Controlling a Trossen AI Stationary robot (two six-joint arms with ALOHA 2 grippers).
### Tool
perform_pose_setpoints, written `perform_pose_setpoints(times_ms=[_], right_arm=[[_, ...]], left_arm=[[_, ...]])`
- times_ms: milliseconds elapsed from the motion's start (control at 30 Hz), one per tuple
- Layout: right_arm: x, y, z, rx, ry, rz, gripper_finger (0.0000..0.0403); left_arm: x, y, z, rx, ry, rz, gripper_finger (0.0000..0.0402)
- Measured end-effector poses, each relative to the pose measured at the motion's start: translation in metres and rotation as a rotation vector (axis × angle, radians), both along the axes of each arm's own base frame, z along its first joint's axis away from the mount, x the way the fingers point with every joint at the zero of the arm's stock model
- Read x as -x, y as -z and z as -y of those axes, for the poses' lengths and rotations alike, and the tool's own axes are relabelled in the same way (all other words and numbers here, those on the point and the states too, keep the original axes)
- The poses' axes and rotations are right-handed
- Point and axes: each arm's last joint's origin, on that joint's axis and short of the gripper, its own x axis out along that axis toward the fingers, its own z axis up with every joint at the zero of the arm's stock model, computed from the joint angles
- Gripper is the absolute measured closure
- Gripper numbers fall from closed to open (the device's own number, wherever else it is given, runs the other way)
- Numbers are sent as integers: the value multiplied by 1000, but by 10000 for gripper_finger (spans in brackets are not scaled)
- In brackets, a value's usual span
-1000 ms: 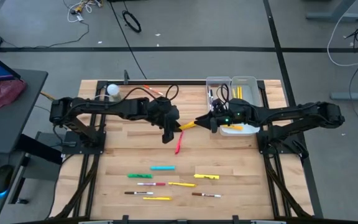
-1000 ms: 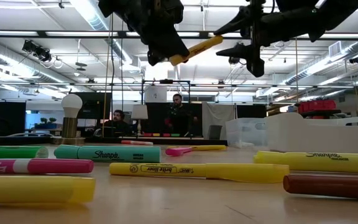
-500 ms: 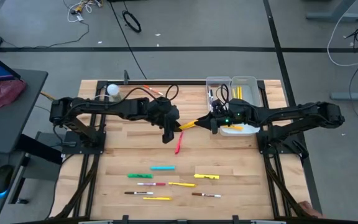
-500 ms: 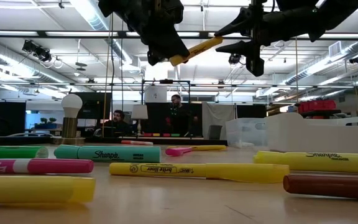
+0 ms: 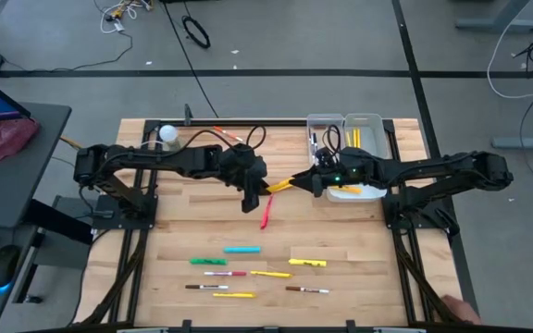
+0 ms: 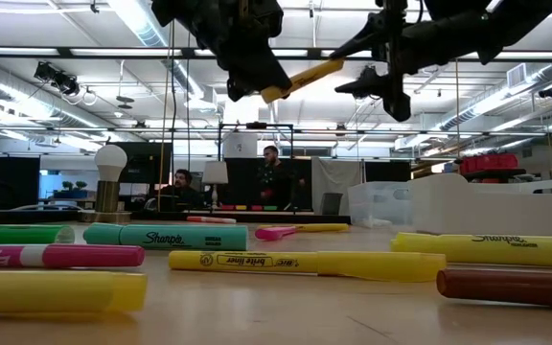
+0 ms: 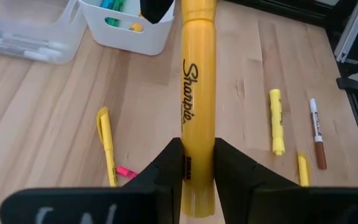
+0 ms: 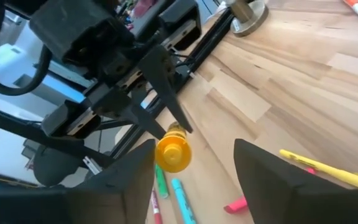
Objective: Pick & Place Markers
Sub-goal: Put the dark yellow highlighter pen into the white bin
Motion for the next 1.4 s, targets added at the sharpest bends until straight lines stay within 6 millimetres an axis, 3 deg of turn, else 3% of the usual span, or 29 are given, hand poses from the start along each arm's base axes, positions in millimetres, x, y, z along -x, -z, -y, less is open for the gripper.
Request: perform_pose_setpoints(times_ms=[433,733,1400], right_arm=[[0,2,0,-10,-10,-18,181],[4,9,6,-128,3,-96,145],[-30,42,10,-199,-97,-64,156]], left_arm=[[4,4,-6,-2,-10,-58,328],[8,9,-5,6,-10,-120,328],[4,26,-6,3,4,-204,328]])
